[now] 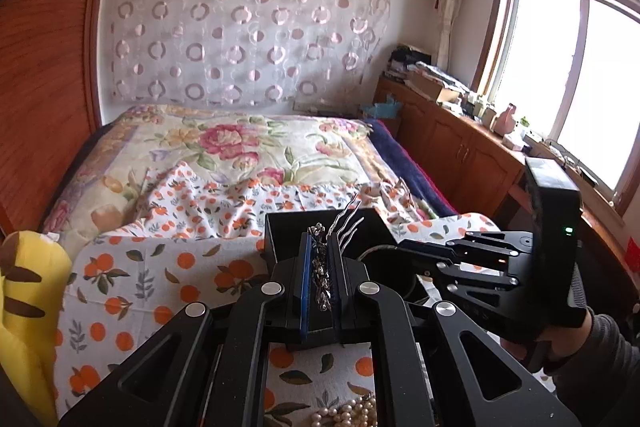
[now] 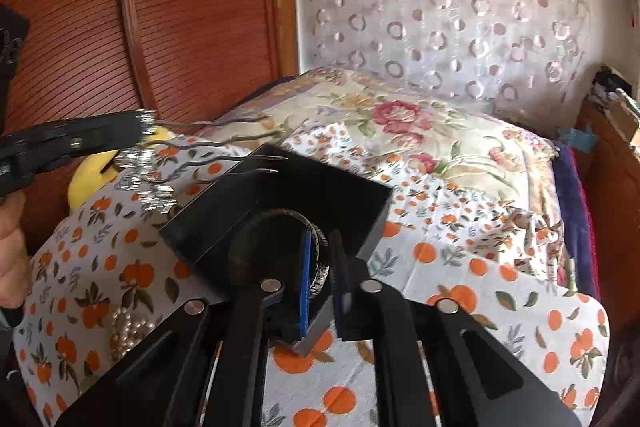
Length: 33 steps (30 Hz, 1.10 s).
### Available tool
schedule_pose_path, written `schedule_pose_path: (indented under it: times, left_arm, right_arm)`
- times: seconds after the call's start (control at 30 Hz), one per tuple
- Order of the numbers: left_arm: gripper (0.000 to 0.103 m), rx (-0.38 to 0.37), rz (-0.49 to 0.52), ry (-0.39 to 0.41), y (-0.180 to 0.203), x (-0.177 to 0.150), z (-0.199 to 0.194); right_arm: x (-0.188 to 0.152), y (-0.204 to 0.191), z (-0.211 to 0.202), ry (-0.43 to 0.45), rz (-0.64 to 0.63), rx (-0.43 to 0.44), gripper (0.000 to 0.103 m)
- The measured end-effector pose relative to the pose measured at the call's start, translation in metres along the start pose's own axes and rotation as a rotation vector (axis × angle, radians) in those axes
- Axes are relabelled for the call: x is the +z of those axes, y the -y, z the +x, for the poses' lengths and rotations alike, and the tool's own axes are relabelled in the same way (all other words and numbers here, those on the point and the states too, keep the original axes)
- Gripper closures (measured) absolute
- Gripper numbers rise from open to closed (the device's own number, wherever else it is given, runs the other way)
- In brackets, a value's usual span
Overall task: Organize jewelry
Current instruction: 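Lower the hairpin into the box and open the left tool while the right tool holds the box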
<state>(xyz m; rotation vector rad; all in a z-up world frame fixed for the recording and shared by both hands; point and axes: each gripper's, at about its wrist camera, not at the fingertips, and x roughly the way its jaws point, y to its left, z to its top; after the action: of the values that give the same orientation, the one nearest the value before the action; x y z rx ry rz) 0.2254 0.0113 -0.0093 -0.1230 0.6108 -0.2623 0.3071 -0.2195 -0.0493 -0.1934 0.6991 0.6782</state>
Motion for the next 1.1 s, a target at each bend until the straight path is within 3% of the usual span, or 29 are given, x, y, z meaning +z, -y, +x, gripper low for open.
schedule_pose_path:
  times: [0.5,1.03,1.1]
  left_arm:
    - [0.096,-0.053,-0.020,-0.091,-0.002,0.002,0.047]
    - [0.096,-0.158,-0.130,-0.236,-0.009,-0.012,0.079]
    - [0.096,-0.141,-0.136,-0.250,-0.010,-0.014,0.083]
  right_arm:
    - [-0.011,0.015,-0.031,0.030,0.012,-0.083,0.088]
    - [-0.023,0.016,-0.039,0.022,0.022,-0.094,0.088]
    - [-0.024,0.015,-0.040,0.020,0.022,-0.096,0.088]
